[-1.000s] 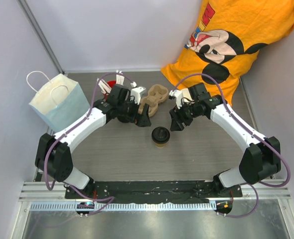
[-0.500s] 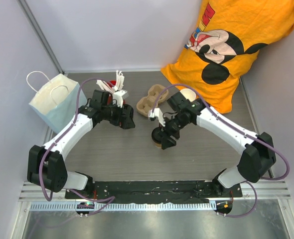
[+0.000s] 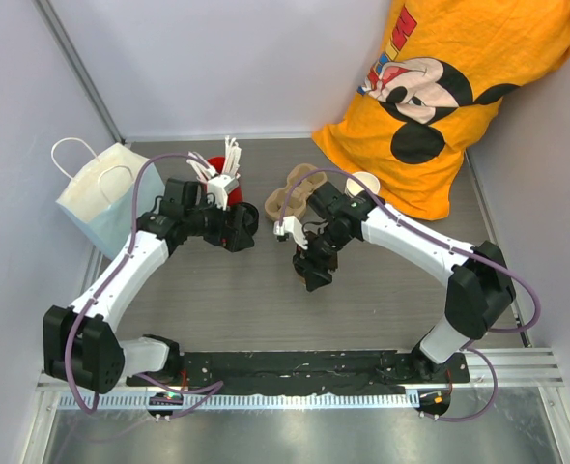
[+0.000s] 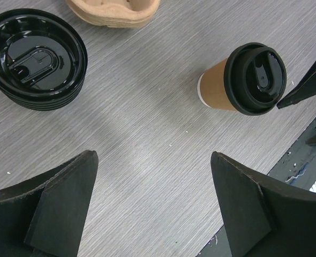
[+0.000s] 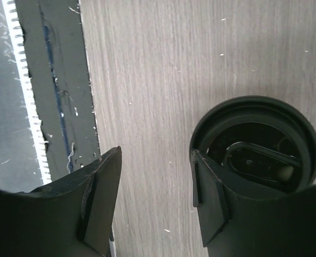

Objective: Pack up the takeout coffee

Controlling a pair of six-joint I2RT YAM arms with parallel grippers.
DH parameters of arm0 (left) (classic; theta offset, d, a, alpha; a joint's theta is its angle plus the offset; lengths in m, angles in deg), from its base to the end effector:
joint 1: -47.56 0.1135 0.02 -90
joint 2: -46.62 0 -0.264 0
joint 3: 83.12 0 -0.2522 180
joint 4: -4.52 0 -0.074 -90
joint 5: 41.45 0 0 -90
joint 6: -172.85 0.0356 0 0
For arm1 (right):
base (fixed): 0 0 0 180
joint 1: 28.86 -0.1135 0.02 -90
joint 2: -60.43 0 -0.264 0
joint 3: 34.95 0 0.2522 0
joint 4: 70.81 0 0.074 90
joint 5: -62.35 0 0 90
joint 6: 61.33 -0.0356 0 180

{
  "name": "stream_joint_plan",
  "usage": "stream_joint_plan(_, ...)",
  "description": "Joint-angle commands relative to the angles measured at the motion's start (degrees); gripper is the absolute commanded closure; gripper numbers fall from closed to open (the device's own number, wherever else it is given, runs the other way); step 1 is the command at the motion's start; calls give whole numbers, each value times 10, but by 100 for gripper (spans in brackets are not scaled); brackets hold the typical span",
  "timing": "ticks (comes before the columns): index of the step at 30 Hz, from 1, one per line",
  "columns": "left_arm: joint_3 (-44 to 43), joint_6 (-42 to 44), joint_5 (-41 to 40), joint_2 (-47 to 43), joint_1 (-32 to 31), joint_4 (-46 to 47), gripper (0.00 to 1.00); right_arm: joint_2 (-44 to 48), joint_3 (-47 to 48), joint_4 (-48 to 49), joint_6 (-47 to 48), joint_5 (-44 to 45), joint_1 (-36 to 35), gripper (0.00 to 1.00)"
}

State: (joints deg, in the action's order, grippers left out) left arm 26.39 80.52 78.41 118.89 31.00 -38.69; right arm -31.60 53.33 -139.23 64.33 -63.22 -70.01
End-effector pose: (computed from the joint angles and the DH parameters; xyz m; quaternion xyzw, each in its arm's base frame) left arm 0.2498 -0.0928 0.2830 0.2084 0.8736 -0.2955 0.3258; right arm 0.2217 0.2213 0.2628 -0.6215 0.7078 0.3085 0.1329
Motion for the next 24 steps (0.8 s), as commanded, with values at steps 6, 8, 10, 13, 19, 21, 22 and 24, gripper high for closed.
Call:
stream_joint_plan(6, 10, 0, 21, -20, 11, 23, 9, 15, -7, 10, 4, 50, 0, 40)
stream_joint_plan(8, 12, -1, 24, -21, 10, 23, 9, 26, -13, 8, 5, 59, -1, 40)
stream_joint_plan(10, 13, -3, 26, -20, 11, 25, 9, 35, -22, 2, 9, 66, 0, 40)
stream_joint_plan(13, 13, -5, 28, -20, 11, 26, 9, 43, -23, -12, 14, 70, 1, 39)
stream_joint_plan(19, 16, -7, 42, -13, 11, 31, 9, 68, -31, -26, 25, 103, 13, 39)
stream_joint_plan(21, 14, -14, 58, -3, 10, 34, 10, 73, -33, -26, 31, 104, 37, 39)
stream_joint_plan(22, 11, -16, 63, 4, 9, 38, 11, 75, -33, -26, 33, 103, 47, 39)
stream_joint_plan(24, 0, -27, 69, 23, 6, 40, 12, 78, -32, -26, 39, 96, 76, 39)
